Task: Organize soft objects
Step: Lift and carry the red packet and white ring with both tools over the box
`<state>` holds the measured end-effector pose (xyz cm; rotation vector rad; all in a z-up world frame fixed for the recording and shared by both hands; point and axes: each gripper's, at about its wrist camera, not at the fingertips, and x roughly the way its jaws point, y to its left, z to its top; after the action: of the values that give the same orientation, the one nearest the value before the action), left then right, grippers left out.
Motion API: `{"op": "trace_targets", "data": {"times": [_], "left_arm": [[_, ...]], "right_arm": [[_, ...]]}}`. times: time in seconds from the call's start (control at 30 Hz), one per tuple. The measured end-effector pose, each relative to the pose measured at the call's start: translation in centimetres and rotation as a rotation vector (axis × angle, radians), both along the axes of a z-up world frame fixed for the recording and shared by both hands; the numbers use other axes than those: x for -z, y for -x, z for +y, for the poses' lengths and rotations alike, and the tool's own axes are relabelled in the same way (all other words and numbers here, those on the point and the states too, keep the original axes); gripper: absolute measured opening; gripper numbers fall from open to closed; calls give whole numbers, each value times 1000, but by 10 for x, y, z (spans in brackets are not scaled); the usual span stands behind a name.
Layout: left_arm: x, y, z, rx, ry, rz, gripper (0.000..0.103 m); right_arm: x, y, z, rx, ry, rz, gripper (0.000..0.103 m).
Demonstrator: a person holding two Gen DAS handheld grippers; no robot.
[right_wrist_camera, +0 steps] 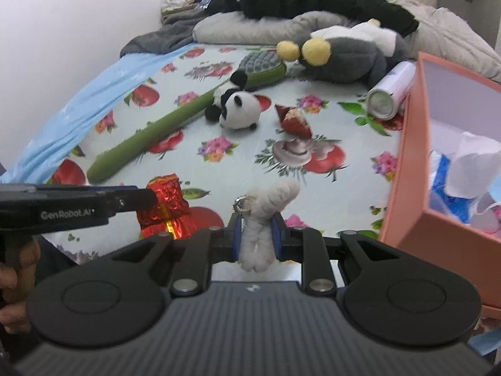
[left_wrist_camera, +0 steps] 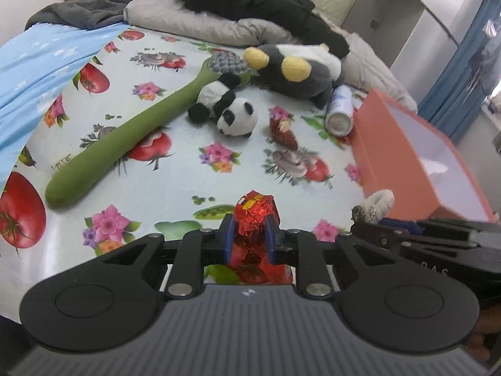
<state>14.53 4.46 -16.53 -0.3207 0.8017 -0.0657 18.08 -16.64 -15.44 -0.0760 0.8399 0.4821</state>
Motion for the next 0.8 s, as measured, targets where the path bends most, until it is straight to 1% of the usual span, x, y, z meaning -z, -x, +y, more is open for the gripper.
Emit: {"op": "trace_targets", "data": {"times": [0.1, 0.27, 0.57, 0.8], "left_arm": [[-14, 1, -7, 7, 3, -28, 23], [-48, 2, -24, 44, -12, -94, 22], [-114, -2, -61, 109, 0, -222, 22], [-159, -3, -97, 166, 12, -295, 22]], "right_arm": [[-10, 2, -7, 18, -16, -8, 24], [-34, 7, -19, 46, -31, -54, 24], [-97, 17, -42, 101, -68, -181, 24], [-141, 29, -75, 176, -94, -258, 24]]}}
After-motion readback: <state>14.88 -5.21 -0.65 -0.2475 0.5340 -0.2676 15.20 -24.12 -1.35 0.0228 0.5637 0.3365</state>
